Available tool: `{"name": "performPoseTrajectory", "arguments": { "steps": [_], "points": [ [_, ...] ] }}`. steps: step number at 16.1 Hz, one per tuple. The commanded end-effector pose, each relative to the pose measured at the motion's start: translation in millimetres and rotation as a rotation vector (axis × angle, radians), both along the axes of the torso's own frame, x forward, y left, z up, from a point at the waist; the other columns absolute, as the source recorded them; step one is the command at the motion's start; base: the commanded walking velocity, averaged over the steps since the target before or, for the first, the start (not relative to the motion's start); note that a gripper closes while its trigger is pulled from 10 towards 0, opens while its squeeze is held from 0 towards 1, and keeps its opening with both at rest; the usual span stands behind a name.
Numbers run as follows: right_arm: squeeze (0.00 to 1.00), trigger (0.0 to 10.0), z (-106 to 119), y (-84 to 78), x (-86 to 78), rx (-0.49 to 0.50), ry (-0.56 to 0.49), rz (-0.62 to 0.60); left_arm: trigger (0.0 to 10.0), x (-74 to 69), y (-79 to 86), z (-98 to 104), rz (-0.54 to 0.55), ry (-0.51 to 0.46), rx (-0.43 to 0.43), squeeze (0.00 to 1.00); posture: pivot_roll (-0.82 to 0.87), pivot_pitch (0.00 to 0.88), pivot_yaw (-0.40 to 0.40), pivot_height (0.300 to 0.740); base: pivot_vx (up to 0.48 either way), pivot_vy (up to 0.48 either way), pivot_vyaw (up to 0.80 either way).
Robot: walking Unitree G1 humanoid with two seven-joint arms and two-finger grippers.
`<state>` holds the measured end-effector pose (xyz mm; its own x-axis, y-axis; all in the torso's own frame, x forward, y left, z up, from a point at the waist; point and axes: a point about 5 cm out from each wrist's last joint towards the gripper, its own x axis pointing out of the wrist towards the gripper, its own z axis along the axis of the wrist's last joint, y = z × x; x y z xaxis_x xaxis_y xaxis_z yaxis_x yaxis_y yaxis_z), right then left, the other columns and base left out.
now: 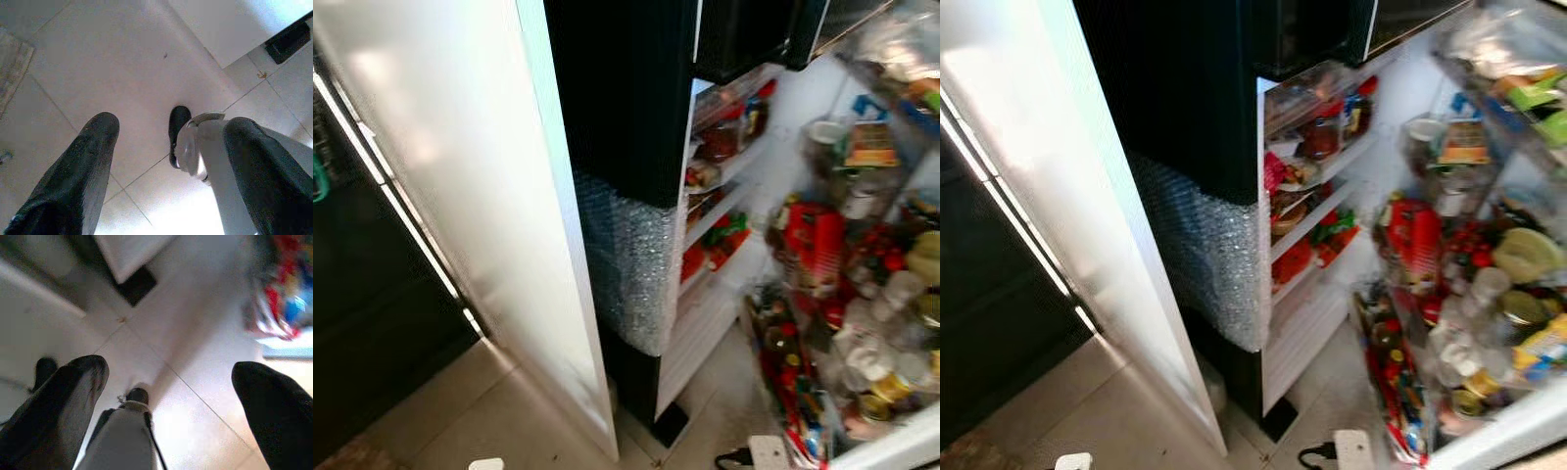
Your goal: Restocking fridge
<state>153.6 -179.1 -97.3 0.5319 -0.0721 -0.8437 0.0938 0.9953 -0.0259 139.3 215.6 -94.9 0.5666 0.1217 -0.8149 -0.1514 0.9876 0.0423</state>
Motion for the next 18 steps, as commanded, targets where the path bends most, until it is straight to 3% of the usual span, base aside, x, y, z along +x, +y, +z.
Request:
{"name": "performPoseTrajectory", "arguments": {
  "steps": [1, 2, 3, 4, 8, 15, 18],
  "points": [
    [0.0, 10.0, -2, -2.2, -5.5, -0.018, 0.001, -0.115, 10.0, -4.1, 3.1, -1, 0.011, 0.014, 0.007, 0.0, -0.06, 0.006, 0.01, 0.74, 0.0, 0.0, 0.0],
    [0.0, 10.0, -2, -3.5, -7.8, -0.035, 0.013, -0.174, 10.0, -4.4, 3.2, -1, 0.012, 0.015, 0.007, 0.0, -0.06, 0.006, 0.01, 0.74, 0.0, 0.0, 0.0],
    [0.0, 10.0, 4, -43.7, -6.4, -0.103, 0.025, -0.24, 10.0, -4.9, 3.2, -1, 0.011, 0.017, 0.006, 0.0, -0.07, 0.012, 0.012, 0.74, 0.0, 0.0, 0.0],
    [0.0, 10.0, 7, -63.4, -9.7, -0.153, 0.039, -0.264, 10.0, -5.1, 3.2, -1, 0.01, 0.018, 0.006, 0.0, -0.07, 0.012, 0.012, 0.74, 0.0, 0.0, 0.0],
    [0.0, 10.0, 20, -102.2, -17.4, -0.297, -0.039, -0.516, 10.0, -6.1, 3.2, -2, 0.008, 0.022, 0.008, 0.0, -0.09, 0.029, 0.019, 0.74, 0.0, 0.0, 0.0],
    [0.0, 10.0, 37, -137.3, -35.7, -0.5, -0.153, -0.739, 10.0, -3.5, 6.7, 0, -0.006, 0.021, 0.014, 0.0, -0.1, 0.022, 0.028, 0.74, 0.0, 0.0, 0.0],
    [0.0, 10.0, 41, -144.0, -37.8, -0.546, -0.173, -0.741, 10.0, -1.3, 6.5, 0, -0.014, 0.017, 0.017, 0.0, -0.1, 0.012, 0.03, 0.74, 0.0, 0.0, 0.0]
  ]
}}
